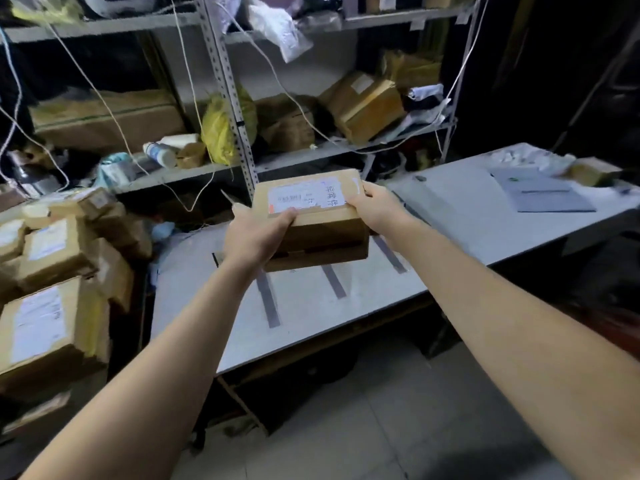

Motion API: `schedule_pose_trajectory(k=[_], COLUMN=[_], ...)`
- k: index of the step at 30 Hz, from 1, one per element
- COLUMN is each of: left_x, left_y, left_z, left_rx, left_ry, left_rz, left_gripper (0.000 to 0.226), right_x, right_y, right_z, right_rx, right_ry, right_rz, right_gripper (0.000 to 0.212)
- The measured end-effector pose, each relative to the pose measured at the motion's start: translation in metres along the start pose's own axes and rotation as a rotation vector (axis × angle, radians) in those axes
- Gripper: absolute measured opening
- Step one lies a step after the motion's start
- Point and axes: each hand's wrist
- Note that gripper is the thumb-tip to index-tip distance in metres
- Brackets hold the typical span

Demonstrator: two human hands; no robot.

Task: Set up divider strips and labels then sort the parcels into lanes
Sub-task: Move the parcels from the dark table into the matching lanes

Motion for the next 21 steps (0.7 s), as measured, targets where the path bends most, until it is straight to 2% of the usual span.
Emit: schedule_pose_trajectory(k=[3,8,14,21], left_x=[0.020,0.076,0.155,0.214], left_y=[-0.030,-0.073,-0.104,-0.114], left_z=[-0.046,-0.123,-0.217,-0.291], left_rx=[0.004,0.016,-0.044,-0.067], left_ry=[0.045,0.134,0.263,0.343], left_rz=[-0.029,-0.114,-0.152,-0.078], left_gripper=[0.080,0.066,0.058,0.064], right_x=[0.007,0.035,0.089,0.157], right_y=[-0.016,-0.046,-0.081,-0.138], right_z=[0.055,0.141,0.231,0.297], right_rx=[-0.003,0.034,0.020,0.042], right_ry=[-0.045,-0.133,-0.229,-0.189], right_rz=[-0.025,-0.097,-0.179,-0.279], right_gripper=[0.028,0.031,0.027,0.038])
Point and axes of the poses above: each hand's wrist, its own x-axis towards the middle knuckle, its own z-axis out of the back of the hand, y = z × x, and after that the axes turned 15 degrees about y, right-handed
